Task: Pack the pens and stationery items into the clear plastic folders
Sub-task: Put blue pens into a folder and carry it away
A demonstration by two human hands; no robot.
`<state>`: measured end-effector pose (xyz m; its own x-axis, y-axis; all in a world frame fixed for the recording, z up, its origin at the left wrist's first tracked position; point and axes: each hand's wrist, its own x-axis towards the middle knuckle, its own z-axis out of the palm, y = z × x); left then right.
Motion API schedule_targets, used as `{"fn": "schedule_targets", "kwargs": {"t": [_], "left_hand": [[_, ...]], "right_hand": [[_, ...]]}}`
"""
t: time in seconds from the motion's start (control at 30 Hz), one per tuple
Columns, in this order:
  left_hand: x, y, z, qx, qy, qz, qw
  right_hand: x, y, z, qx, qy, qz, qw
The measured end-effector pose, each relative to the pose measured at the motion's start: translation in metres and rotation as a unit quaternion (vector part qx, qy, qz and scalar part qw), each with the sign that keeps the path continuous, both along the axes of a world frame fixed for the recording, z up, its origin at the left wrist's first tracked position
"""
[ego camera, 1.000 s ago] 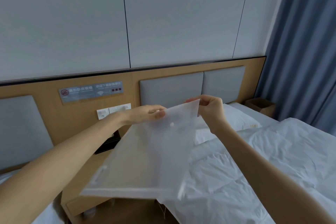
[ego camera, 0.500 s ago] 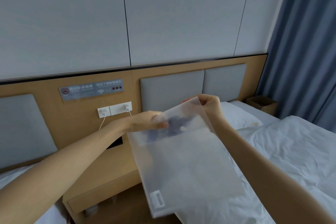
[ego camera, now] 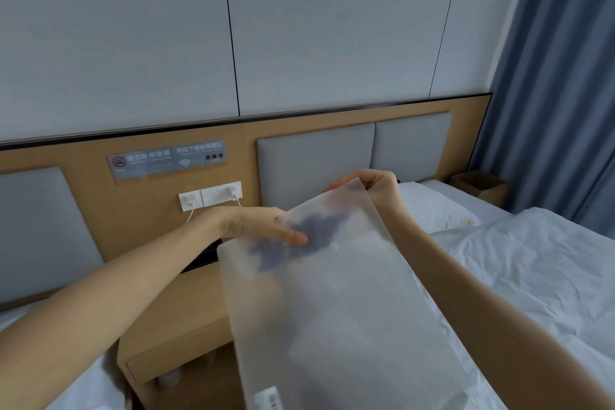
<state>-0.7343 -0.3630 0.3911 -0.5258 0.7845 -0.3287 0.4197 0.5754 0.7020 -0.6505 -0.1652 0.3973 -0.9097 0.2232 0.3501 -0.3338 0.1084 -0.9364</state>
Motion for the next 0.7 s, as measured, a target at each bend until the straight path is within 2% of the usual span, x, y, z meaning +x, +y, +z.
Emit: {"fn": "schedule_targets", "kwargs": {"t": [0.13,0.3,0.4,0.47,0.53,0.6,0.7], "left_hand": [[-0.001,0.002,-0.007,0.018,0.084,0.005,0.996],[0.003,0.005,-0.011,0.068,0.104,0.02,0.992],[0.002,-0.003,-0.003,0.007,0.029,0.005,1.0],[-0.001,-0.012,0.002,-0.034,-0.086,0.025,0.995],[-0.007,-0.019,0.003,-0.037,-0.189,0.054,0.98],[-0.008,-0.02,0.005,-0.031,-0.214,0.055,0.975],[-0.002,-0.016,0.005,-0.047,-0.162,0.02,0.985]], "right_hand": [[-0.003,-0.001,-0.002,-0.015,-0.012,-0.015,1.0],[-0.005,0.001,-0.003,-0.012,-0.01,-0.016,1.0],[-0.004,0.001,-0.004,-0.004,-0.012,0.0,1.0],[-0.002,0.001,-0.003,0.004,-0.004,0.012,1.0],[-0.002,0.0,0.0,0.012,0.008,0.028,1.0],[-0.002,-0.001,0.002,0.009,0.02,0.051,0.998],[-0.004,0.0,0.001,-0.001,0.03,0.08,0.996]]}}
